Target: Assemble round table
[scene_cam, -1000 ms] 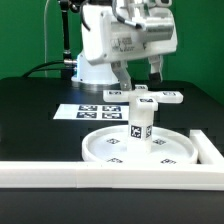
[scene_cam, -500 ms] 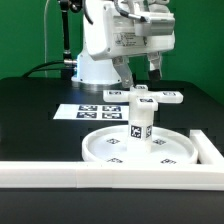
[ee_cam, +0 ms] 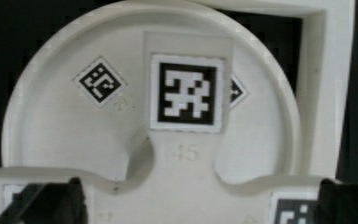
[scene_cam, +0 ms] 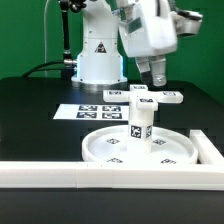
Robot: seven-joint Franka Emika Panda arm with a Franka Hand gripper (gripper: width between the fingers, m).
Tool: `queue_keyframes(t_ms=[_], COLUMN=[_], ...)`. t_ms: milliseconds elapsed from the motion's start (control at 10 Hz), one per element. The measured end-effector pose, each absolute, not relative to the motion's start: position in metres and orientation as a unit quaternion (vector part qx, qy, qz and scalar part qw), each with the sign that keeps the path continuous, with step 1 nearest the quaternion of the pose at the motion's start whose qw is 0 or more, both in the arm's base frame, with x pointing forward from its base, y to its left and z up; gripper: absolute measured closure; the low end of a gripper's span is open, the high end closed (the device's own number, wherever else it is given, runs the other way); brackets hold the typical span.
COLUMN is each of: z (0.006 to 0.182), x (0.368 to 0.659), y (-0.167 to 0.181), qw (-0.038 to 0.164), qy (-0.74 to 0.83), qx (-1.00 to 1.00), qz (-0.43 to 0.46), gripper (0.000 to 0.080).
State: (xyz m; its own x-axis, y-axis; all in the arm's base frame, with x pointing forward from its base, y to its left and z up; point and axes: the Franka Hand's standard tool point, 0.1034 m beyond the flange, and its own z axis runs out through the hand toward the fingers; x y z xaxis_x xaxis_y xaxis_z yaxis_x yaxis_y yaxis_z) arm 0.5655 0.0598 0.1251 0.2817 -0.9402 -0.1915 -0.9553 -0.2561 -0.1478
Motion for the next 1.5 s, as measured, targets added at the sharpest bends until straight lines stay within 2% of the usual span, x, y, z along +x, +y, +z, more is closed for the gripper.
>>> queue_keyframes(t_ms=[400, 500, 600, 700, 900, 1300, 1500], z=[0.125, 0.125, 0.125, 0.126, 0.127, 0.127, 0.126], x=[0.566, 0.566, 0.566, 0.567, 0.564, 0.567, 0.567], y=[0.058, 0.056, 0.054, 0.053, 0.059, 0.055, 0.047], qw=[0.121, 0.113, 0.095, 0.066, 0.035, 0.037, 0.033], qy=[0.495, 0.426, 0.338, 0.208, 0.080, -0.046, -0.183], qx=[-0.861, -0.898, -0.936, -0.976, -0.996, -0.998, -0.983], qz=[0.015, 0.005, -0.006, -0.016, 0.005, 0.017, 0.014], gripper=[0.0150, 0.0150, 0.0150, 0.0150, 0.0150, 0.0150, 0.0150])
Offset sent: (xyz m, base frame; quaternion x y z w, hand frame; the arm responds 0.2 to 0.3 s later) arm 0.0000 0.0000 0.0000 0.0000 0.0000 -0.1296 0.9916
